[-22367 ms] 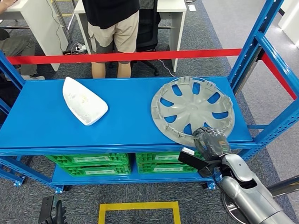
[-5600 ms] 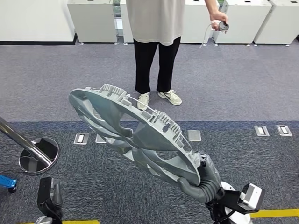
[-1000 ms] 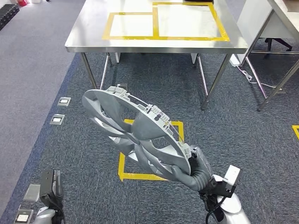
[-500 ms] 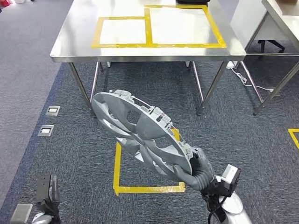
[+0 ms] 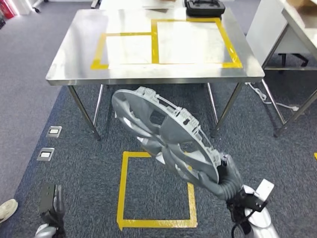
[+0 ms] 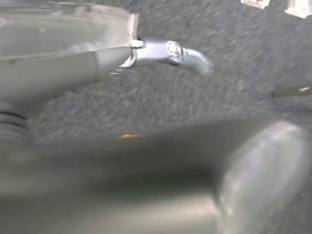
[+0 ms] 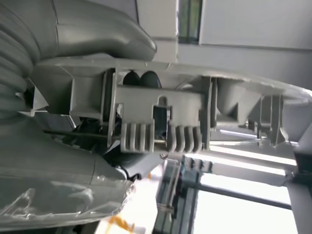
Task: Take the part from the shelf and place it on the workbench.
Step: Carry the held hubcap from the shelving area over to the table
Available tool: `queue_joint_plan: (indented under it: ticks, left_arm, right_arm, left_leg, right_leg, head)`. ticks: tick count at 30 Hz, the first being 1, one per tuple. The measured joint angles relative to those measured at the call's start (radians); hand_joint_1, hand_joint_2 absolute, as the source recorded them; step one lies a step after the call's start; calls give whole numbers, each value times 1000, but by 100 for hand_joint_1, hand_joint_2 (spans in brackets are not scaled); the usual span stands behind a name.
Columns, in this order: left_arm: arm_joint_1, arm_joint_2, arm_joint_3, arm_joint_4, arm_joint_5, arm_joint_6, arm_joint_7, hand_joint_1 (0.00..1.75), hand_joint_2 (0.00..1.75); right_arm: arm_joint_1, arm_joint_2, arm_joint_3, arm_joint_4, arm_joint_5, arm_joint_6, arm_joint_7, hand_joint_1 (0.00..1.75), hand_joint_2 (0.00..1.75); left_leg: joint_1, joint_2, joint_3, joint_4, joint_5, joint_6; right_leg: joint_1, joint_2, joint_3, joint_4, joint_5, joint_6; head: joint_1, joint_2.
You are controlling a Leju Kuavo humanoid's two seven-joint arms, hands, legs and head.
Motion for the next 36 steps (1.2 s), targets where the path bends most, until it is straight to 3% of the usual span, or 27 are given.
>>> queue_joint_plan:
  ticks: [2, 4, 6, 7, 8, 10, 11, 12, 13, 15, 17, 19, 21, 22, 23, 25, 26, 27, 30, 31, 32, 34, 36]
  left_arm:
    - [-6, 0, -1, -1, 0, 0, 0, 0, 0]
    - [-4, 1, -1, -1, 0, 1, 1, 0, 0]
    - [0, 2, -1, -1, 1, 1, 1, 0, 0]
    - [1, 3, -1, -1, 1, 1, 1, 0, 0]
    - [2, 3, -1, 0, 1, 1, 1, 0, 0]
    - [10, 4, -1, 1, 0, 2, 2, 0, 0]
    - [15, 5, -1, 1, 0, 2, 3, 0, 0]
    - [19, 6, -1, 1, -1, 2, 4, 0, 0]
    - [19, 6, -1, 0, -3, 3, 4, 0, 0]
    - [16, 4, -1, -1, -9, 7, 12, 0, 0]
    - [18, 1, -2, 2, -15, 21, 32, 0, 0]
    - [25, -3, -1, 12, -26, 46, 69, 0, 0]
    - [40, -7, -2, 31, -40, 68, 120, 0, 0]
    - [50, -9, -2, 43, -44, 74, 146, 0, 0]
    - [61, -12, -2, 54, -46, 75, 168, 0, 0]
    - [84, -20, -1, 77, -45, 73, 206, 0, 0]
    - [94, -24, -1, 88, -44, 73, 224, 0, 0]
    - [106, -28, 0, 98, -41, 75, 240, 0, 0]
    - [136, -44, 4, 116, -29, 85, 281, 0, 0]
    - [142, -51, 7, 123, -25, 88, 292, 0, 0]
    - [148, -57, 10, 129, -21, 90, 301, 0, 0]
    - [162, -66, 19, 142, -15, 92, 314, 0, 0]
    - [177, -73, 25, 151, -12, 92, 322, 0, 0]
  right_arm:
    - [-8, 0, -4, -7, 0, -1, 0, 175, 175]
    - [-13, 1, -6, -9, 0, -2, -1, 175, 175]
    - [-13, 1, -7, -10, 0, -1, 0, 175, 175]
    - [-13, 1, -7, -10, 0, 0, 0, 175, 175]
    - [-13, 1, -7, -10, 0, 0, 0, 175, 175]
    - [-12, 2, -7, -10, 0, 0, 0, 175, 175]
    - [-13, 1, -8, -12, 0, -1, 2, 175, 175]
    - [-15, 1, -9, -17, 0, -3, 6, 175, 175]
    - [-17, 1, -12, -25, 0, -7, 10, 175, 175]
    - [-23, -3, -20, -45, 0, -16, 17, 175, 175]
    - [-28, -6, -28, -66, 0, -24, 23, 175, 175]
    - [-32, -6, -38, -81, 3, -28, 33, 175, 175]
    - [-36, -7, -44, -87, 10, -32, 46, 175, 175]
    - [-39, -8, -46, -88, 13, -33, 52, 175, 175]
    - [-40, -10, -48, -89, 15, -33, 56, 175, 175]
    - [-43, -15, -51, -87, 13, -32, 60, 175, 175]
    - [-44, -17, -51, -86, 11, -29, 60, 175, 175]
    - [-47, -19, -52, -85, 8, -25, 58, 175, 175]
    - [-61, -27, -49, -83, 4, -14, 52, 175, 175]
    - [-66, -28, -48, -83, 4, -15, 50, 175, 175]
    - [-69, -29, -46, -83, 4, -16, 48, 175, 175]
    - [-75, -30, -44, -83, 4, -17, 44, 175, 175]
    - [-74, -34, -44, -83, 4, -22, 43, 175, 175]
  left_leg:
    - [0, 0, -70, 125, -1, -1]
    - [-6, 0, -171, 250, -60, -2]
    - [-13, 0, -242, 268, -135, 3]
    - [-16, 0, -261, 238, -139, 8]
    - [-20, 0, -272, 190, -101, 15]
    - [-30, -1, -284, 86, 71, 33]
    - [-35, -3, -284, 54, 142, 39]
    - [-39, -4, -284, 39, 183, 44]
    - [-40, -5, -279, 38, 178, 46]
    - [-34, -6, -265, 29, 170, 55]
    - [-26, -6, -243, 20, 157, 60]
    - [-22, -6, -218, 15, 138, 61]
    - [-18, -6, -186, 14, 112, 58]
    - [-17, -6, -166, 14, 97, 56]
    - [-15, -6, -145, 14, 81, 54]
    - [-14, -7, -113, 15, 50, 46]
    - [-15, -8, -104, 14, 36, 40]
    - [-16, -9, -94, 13, 27, 33]
    - [-16, -8, -73, 28, 28, 13]
    - [-15, -8, -86, 57, 26, 9]
    - [-15, -7, -111, 105, 16, 7]
    - [-15, -6, -193, 226, -36, 3]
    - [-15, -6, -261, 288, -82, 3]
  right_leg:
    - [0, 4, 36, -11, -18, -13]
    - [3, 10, 75, -23, -43, -20]
    - [5, 16, 119, -31, -71, -22]
    - [6, 18, 142, -34, -86, -21]
    - [8, 20, 164, -35, -102, -21]
    - [10, 25, 198, -34, -133, -15]
    - [11, 28, 208, -35, -146, -10]
    - [12, 31, 214, -34, -154, -4]
    - [12, 33, 216, -31, -157, 3]
    - [13, 29, 195, 13, -146, 17]
    - [11, 21, 124, 121, -144, 31]
    - [4, 15, 32, 233, -189, 42]
    - [0, 13, -27, 266, -234, 48]
    - [-2, 13, -38, 242, -230, 49]
    - [-2, 13, -39, 195, -197, 49]
    - [-1, 12, -34, 77, -64, 41]
    - [0, 12, -33, 38, -12, 35]
    - [2, 13, -33, 16, 21, 27]
    - [2, 15, -8, 4, 9, 3]
    - [0, 14, 7, 0, 2, -4]
    - [-1, 13, 20, -4, -5, -9]
    - [0, 14, 41, -7, -24, -16]
    - [2, 16, 62, -6, -44, -17]
  head:
    - [-5, 0]
    - [-10, 0]
    - [-14, 0]
    - [-15, 0]
    - [-16, 0]
    - [-16, 0]
    - [-16, 0]
    - [-15, 0]
    - [-14, 0]
    - [-14, 0]
    - [-11, 0]
    - [-8, 0]
    - [-6, 0]
    - [-6, 0]
    - [-6, 0]
    - [-5, 0]
    - [-5, 0]
    - [-5, 0]
    - [-8, 0]
    - [-9, 0]
    - [-11, 0]
    - [-14, 0]
    - [-15, 0]
